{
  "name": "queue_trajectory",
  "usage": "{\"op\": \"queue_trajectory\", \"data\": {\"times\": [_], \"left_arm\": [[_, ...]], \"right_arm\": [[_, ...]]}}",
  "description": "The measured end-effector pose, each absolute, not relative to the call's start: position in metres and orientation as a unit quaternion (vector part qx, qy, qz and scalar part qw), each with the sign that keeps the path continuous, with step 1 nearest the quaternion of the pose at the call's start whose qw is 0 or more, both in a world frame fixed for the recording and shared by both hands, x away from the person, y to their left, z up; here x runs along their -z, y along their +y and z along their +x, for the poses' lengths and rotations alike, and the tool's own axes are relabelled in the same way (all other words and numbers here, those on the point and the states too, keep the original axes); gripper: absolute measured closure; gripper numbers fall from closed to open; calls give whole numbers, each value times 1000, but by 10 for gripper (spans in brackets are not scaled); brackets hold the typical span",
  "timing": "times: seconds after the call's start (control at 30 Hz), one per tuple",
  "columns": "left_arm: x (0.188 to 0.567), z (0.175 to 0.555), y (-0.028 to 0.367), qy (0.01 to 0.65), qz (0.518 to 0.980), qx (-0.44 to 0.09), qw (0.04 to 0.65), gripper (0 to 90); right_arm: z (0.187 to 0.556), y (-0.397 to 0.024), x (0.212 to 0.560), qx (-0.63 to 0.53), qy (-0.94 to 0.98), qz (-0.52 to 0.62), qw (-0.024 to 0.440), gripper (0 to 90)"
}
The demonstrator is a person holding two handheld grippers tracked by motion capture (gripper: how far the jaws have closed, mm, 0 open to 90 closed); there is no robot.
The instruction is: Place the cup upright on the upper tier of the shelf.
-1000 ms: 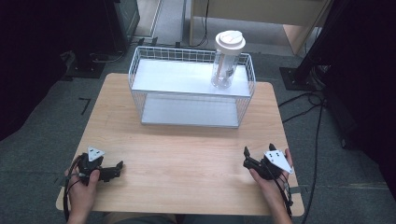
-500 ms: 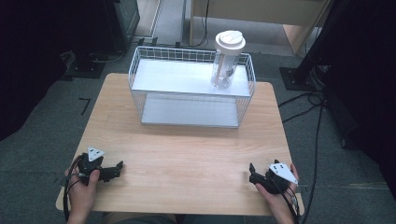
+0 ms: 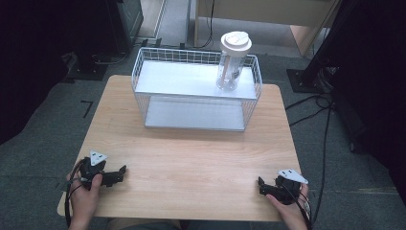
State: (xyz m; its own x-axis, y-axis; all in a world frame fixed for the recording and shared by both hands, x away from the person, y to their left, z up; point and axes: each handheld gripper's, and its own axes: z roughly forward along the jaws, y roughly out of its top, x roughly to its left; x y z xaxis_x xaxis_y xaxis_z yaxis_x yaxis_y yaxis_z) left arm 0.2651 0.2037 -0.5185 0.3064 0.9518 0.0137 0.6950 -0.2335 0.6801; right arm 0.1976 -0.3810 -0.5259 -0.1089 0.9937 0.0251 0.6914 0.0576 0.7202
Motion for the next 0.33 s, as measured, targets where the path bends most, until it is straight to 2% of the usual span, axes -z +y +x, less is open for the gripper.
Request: {"op": "queue_trajectory", "data": {"times": [0.33], "left_arm": [[519, 266, 203, 549, 751, -221, 292, 0]], "right_arm": [[199, -380, 526, -299, 683, 617, 253, 48]]}}
